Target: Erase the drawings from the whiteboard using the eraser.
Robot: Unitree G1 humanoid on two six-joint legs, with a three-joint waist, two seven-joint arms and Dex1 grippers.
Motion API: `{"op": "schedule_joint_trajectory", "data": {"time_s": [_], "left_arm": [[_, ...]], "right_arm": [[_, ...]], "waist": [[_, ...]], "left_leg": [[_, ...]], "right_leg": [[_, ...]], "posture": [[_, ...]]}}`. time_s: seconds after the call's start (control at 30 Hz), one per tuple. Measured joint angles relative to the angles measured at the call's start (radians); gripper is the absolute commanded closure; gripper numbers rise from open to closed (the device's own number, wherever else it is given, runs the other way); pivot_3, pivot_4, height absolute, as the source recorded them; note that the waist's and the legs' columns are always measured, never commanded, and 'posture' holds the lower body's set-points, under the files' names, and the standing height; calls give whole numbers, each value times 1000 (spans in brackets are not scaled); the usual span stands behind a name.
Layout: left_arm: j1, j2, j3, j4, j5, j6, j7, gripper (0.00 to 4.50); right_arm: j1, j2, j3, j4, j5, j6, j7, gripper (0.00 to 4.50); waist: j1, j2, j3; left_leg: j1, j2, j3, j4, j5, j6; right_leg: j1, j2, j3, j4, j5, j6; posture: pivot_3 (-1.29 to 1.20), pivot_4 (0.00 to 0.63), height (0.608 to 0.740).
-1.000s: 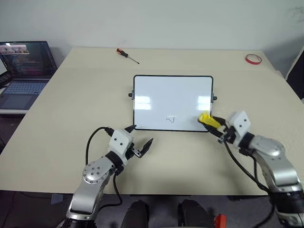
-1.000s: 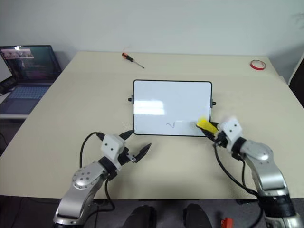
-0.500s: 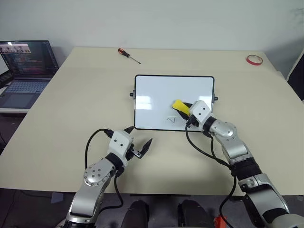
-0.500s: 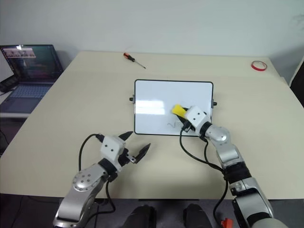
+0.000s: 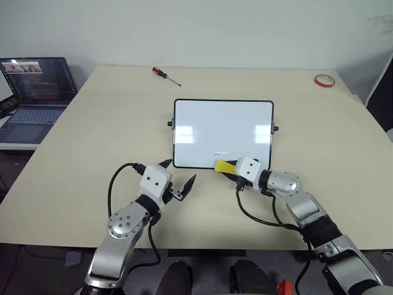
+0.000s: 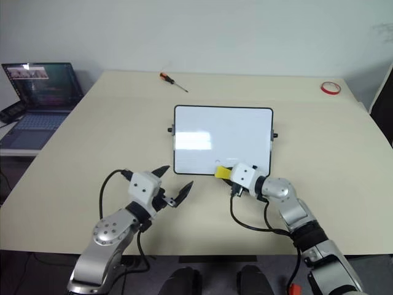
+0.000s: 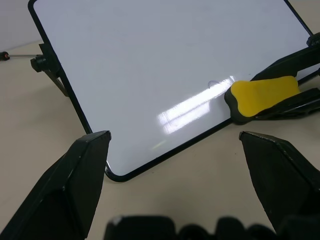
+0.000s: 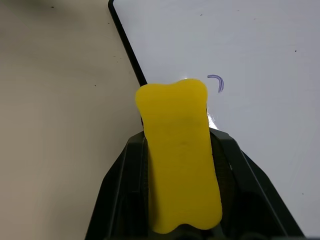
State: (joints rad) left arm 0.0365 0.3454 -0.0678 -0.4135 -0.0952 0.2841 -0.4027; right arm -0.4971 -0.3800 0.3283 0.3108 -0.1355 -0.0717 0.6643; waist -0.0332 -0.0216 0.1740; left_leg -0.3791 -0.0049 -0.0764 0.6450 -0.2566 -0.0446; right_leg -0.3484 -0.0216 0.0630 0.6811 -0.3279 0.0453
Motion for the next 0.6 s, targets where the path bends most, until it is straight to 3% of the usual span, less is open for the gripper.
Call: {"op": "schedule_joint_trajectory", "data": {"time_s": [0.33, 0.6], "left_arm": [[-26, -7, -12, 0, 0, 6, -1, 0], [-21, -9, -12, 0, 0, 12, 0, 0]], "right_arm": [[-142, 54, -71, 122, -28, -63, -232, 3209], [-57, 29, 4, 52, -63, -93, -121, 3209]], "waist": [[2, 0, 0], [1, 0, 0]], "left_leg": [[-2, -1, 0, 0, 2, 0], [-2, 0, 0, -2, 1, 0]], "right_leg": [[-1, 0, 0, 0, 1, 0], [-2, 0, 0, -1, 1, 0]], "posture": [[0, 150, 740], [0, 150, 740]]}}
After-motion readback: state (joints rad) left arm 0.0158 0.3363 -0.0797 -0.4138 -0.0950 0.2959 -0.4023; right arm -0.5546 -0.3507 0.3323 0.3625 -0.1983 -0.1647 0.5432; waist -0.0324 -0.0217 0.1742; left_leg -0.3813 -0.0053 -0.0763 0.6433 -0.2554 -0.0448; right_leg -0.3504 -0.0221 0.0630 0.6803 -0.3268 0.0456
